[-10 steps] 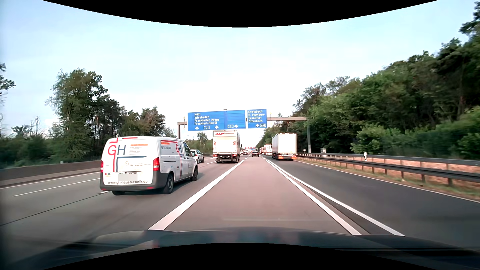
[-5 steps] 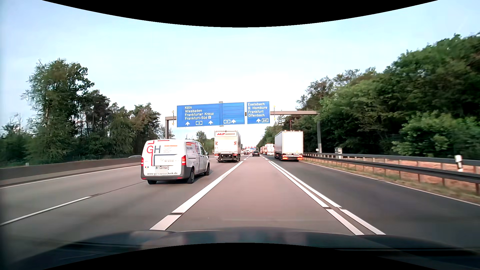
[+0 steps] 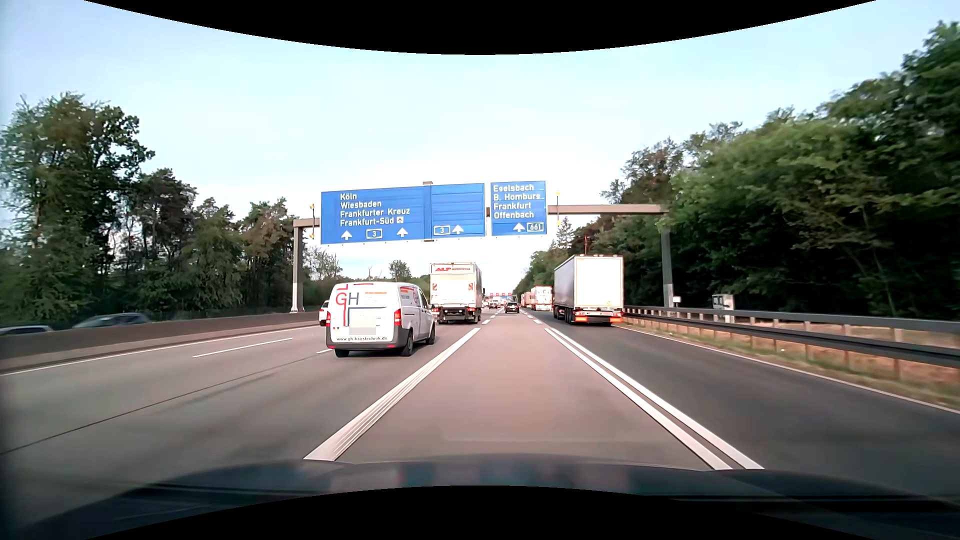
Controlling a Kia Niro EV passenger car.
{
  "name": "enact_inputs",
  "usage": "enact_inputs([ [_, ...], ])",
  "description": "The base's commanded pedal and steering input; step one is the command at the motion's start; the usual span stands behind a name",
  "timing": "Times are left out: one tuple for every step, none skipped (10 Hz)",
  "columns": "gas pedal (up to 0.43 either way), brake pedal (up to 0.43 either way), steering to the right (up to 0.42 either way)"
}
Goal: Follow the waypoints while adhering to traffic rules and regulations
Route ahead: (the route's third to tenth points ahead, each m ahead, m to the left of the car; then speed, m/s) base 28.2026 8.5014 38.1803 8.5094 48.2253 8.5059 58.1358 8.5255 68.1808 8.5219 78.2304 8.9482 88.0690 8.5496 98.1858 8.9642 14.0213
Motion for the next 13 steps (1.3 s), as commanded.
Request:
enact_inputs([
  [0.220,0.000,-0.004],
  [0.220,0.000,-0.003],
  [0.220,0.000,-0.004],
  [0.220,0.000,-0.004],
  [0.220,0.000,-0.004],
  [0.220,0.000,-0.003],
  [0.220,0.000,-0.004],
  [0.209,0.000,-0.003],
  [0.209,0.000,-0.004],
  [0.197,0.000,-0.003],
  [0.197,0.000,-0.004],
  [0.189,0.000,-0.003],
  [0.177,0.000,-0.003],
])
